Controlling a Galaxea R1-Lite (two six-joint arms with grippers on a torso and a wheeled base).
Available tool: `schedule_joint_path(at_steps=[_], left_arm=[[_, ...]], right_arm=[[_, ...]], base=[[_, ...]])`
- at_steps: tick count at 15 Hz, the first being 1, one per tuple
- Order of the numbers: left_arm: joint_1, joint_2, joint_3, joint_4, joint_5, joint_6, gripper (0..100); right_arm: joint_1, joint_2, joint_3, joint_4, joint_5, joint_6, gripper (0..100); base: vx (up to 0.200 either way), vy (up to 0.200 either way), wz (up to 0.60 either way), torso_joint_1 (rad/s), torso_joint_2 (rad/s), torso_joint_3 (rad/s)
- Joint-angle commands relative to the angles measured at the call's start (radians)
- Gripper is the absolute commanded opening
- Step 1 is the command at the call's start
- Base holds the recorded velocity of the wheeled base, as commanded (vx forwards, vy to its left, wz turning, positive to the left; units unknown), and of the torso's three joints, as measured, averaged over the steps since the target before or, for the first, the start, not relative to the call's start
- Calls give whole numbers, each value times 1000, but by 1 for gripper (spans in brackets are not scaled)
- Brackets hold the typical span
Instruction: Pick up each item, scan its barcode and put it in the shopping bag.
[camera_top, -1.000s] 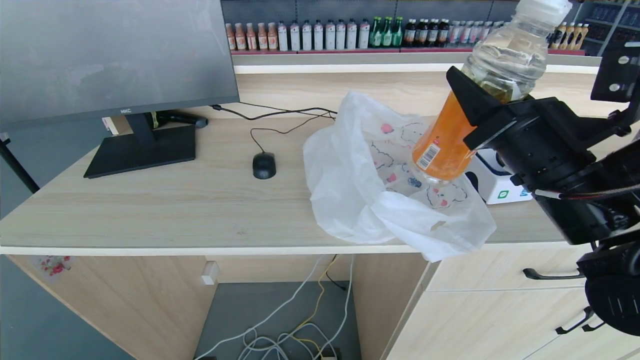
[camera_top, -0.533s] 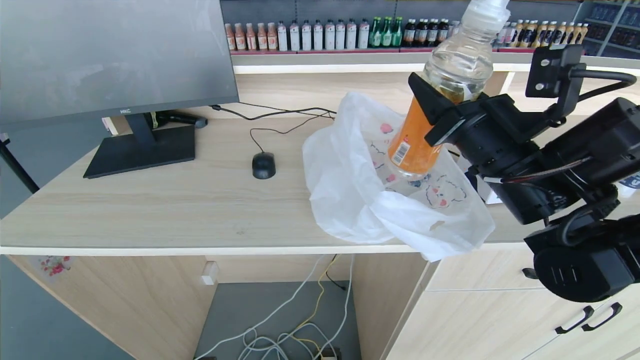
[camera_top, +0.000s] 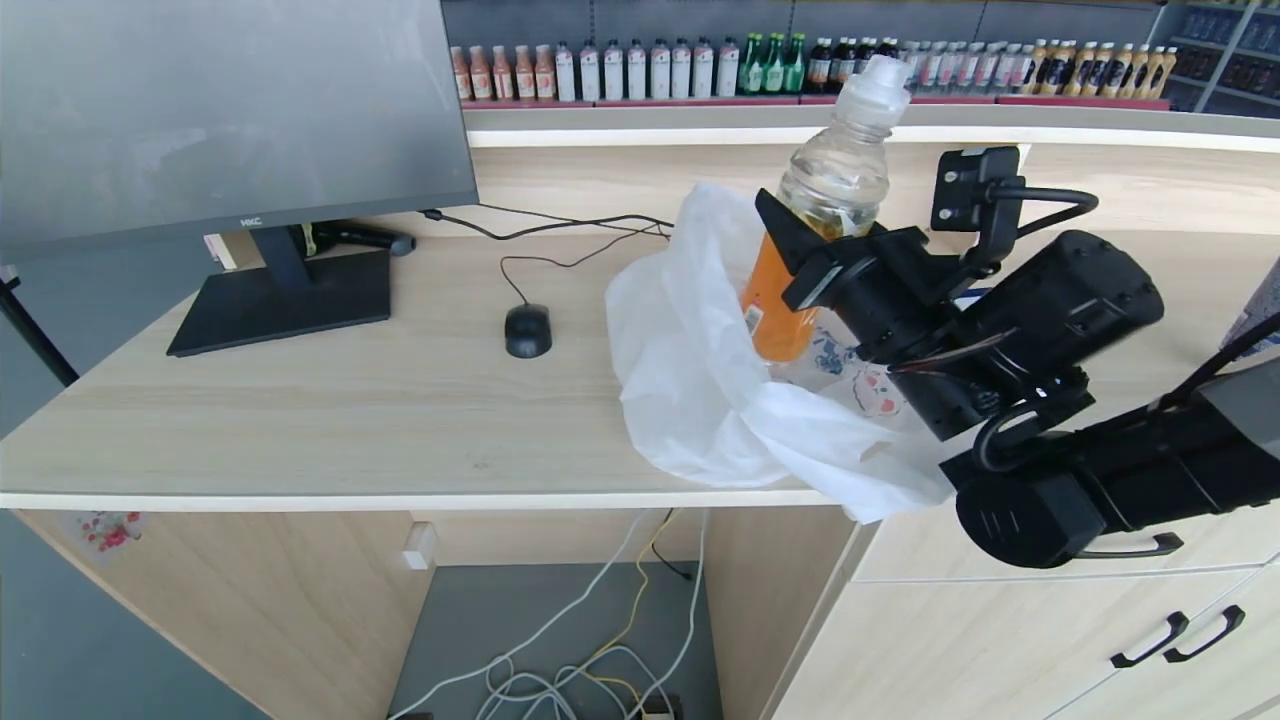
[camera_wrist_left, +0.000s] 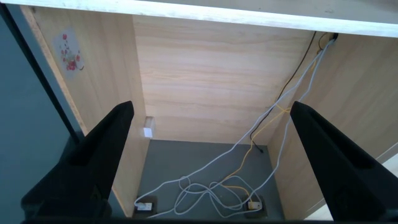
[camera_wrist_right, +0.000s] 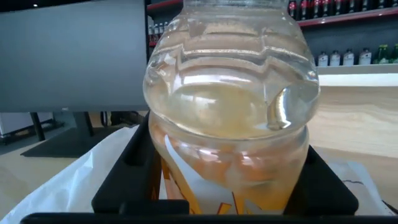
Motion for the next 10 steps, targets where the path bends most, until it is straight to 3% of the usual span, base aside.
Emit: schedule_joint_path(at_steps=[1,10], left_arm=[[0,0,0,0,0,0,100],[0,0,0,0,0,0,100]], right_arm=[[1,49,-6,-3,0,-1,0],[16,77,-11,-15,6,-4,0]], base=[[0,0,0,0,0,0],[0,0,0,0,0,0]])
